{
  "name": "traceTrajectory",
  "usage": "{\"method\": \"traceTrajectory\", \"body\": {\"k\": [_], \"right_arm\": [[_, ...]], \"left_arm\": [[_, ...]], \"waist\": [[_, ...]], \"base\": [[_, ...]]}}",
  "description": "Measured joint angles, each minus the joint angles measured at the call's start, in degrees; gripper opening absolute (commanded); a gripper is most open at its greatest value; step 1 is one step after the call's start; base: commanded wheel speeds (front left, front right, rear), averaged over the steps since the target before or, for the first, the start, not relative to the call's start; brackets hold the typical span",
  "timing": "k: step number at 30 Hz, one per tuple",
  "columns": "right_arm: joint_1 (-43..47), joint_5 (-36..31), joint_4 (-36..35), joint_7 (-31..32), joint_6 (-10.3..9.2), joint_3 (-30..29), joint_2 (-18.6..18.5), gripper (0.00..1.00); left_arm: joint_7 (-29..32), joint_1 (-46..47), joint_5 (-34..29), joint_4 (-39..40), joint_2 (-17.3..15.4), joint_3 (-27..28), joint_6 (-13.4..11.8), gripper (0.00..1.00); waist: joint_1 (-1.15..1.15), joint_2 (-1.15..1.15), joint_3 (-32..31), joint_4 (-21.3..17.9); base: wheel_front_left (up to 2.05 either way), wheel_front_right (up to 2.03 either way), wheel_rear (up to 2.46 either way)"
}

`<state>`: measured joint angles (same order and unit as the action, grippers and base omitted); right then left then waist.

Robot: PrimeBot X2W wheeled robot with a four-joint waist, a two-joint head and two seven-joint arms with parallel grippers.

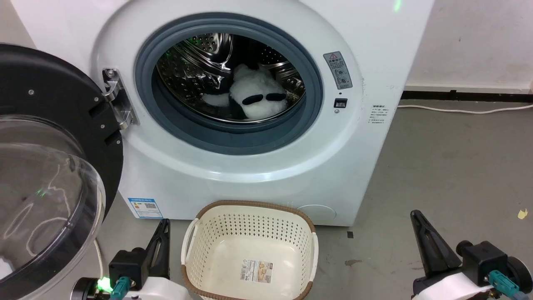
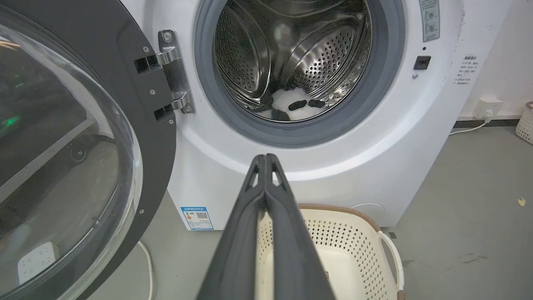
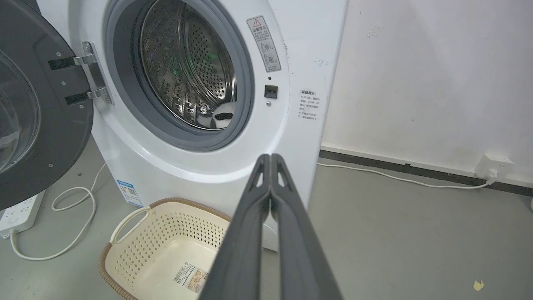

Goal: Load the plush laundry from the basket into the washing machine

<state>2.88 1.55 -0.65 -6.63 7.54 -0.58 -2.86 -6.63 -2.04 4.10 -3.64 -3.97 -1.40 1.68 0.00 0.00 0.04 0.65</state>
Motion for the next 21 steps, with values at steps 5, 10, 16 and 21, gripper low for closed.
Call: {"method": "traceTrajectory", "body": {"k": [5, 10, 16, 21], "right_arm": [[0.0, -0.1, 0.0, 0.5, 0.00, 0.0, 0.0, 0.00], [-0.2, -0.1, 0.1, 1.1, 0.00, 0.1, 0.0, 0.00], [-0.9, -0.3, 0.1, 1.9, 0.00, 0.2, 0.0, 0.00], [-1.1, -0.6, 0.2, 3.1, 0.00, 0.3, 0.0, 0.00]], "left_arm": [[0.6, 0.1, -0.5, 0.3, 0.1, 0.1, -0.1, 0.00], [1.1, 0.5, -0.7, 0.6, 0.2, 0.2, -0.3, 0.00], [1.8, 0.7, -1.0, 1.0, 0.4, 0.3, -0.5, 0.00], [3.1, 0.8, -1.6, 1.6, 0.7, 0.5, -0.6, 0.00]], "waist": [[0.00, 0.00, 0.0, -0.1], [0.00, 0.00, 0.0, -0.1], [0.00, 0.00, 0.0, -0.2], [0.00, 0.00, 0.0, -0.3]], "base": [[0.00, 0.00, 0.00], [0.00, 0.00, 0.00], [0.00, 0.00, 0.00], [0.00, 0.00, 0.00]]}}
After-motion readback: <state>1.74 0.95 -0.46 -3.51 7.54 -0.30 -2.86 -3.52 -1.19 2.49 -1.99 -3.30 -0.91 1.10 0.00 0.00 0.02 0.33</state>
